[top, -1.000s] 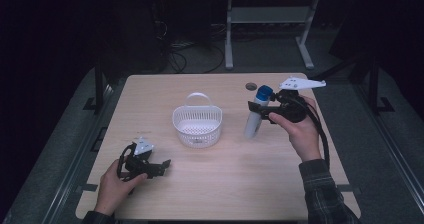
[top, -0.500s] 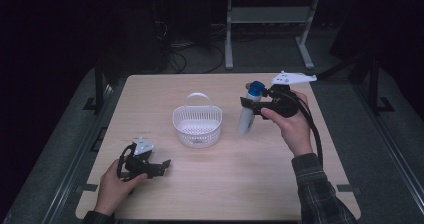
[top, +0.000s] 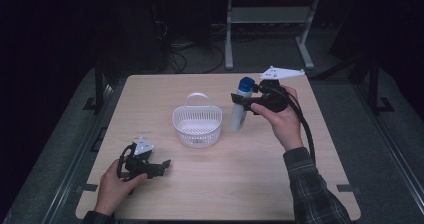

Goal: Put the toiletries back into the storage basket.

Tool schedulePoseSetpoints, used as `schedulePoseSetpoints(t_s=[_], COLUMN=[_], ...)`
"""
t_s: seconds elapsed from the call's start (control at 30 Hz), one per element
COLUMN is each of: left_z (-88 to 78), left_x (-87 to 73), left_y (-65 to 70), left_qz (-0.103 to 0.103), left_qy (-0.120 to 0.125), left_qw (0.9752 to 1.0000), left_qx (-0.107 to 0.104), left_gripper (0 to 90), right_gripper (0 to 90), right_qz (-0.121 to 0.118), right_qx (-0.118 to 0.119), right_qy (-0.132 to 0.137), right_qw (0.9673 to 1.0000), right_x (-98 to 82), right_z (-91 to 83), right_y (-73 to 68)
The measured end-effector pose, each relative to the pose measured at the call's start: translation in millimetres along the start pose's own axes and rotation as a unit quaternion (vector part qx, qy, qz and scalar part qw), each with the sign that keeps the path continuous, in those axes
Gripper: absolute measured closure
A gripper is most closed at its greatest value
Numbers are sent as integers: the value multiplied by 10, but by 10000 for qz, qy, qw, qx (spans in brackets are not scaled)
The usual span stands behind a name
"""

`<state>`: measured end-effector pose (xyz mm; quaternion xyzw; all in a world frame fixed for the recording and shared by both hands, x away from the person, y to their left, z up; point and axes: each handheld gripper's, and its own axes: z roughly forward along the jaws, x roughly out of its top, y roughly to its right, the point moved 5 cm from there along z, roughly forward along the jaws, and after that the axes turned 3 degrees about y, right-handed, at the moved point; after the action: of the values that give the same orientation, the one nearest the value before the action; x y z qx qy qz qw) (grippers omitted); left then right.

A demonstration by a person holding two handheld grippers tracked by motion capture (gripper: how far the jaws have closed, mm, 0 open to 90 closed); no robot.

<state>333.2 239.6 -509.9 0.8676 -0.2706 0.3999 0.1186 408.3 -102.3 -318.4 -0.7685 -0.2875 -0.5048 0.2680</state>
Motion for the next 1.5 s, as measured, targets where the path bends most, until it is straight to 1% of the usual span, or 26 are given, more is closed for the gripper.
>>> schedulePoseSetpoints(t_s=[0.13,0.2,0.37,0.5,0.8,0.83,1.03,1.27,1.5], left_z=[-1,-1,0,0,1,1,0,0,0], left_x=[0,0,0,0,0,0,0,0,0], left_y=[1,0,2,2,3,4,4,5,6], left_qz=[6,16,15,16,27,23,30,38,41], left_qy=[-4,-1,1,4,6,5,4,0,0], left_qw=[10000,10000,10000,10000,10000,10000,10000,10000,10000], left_qx=[-10,-15,-20,-21,-26,-29,-33,-34,-38], left_gripper=[127,126,126,127,127,127,127,127,127], right_gripper=[346,346,346,346,346,346,346,346,346], right_qz=[-25,-73,-55,-125,-211,-262,-326,-337,-360], right_qx=[31,50,80,105,192,204,254,306,335], right_qy=[-2,9,17,-25,0,-31,-66,-82,-158], right_qw=[10000,10000,10000,9999,9996,9994,9991,9989,9987], right_x=[33,56,65,86,178,192,234,254,231], right_z=[53,99,156,221,315,351,442,531,652], right_y=[-33,-58,-85,-120,-205,-230,-294,-335,-365])
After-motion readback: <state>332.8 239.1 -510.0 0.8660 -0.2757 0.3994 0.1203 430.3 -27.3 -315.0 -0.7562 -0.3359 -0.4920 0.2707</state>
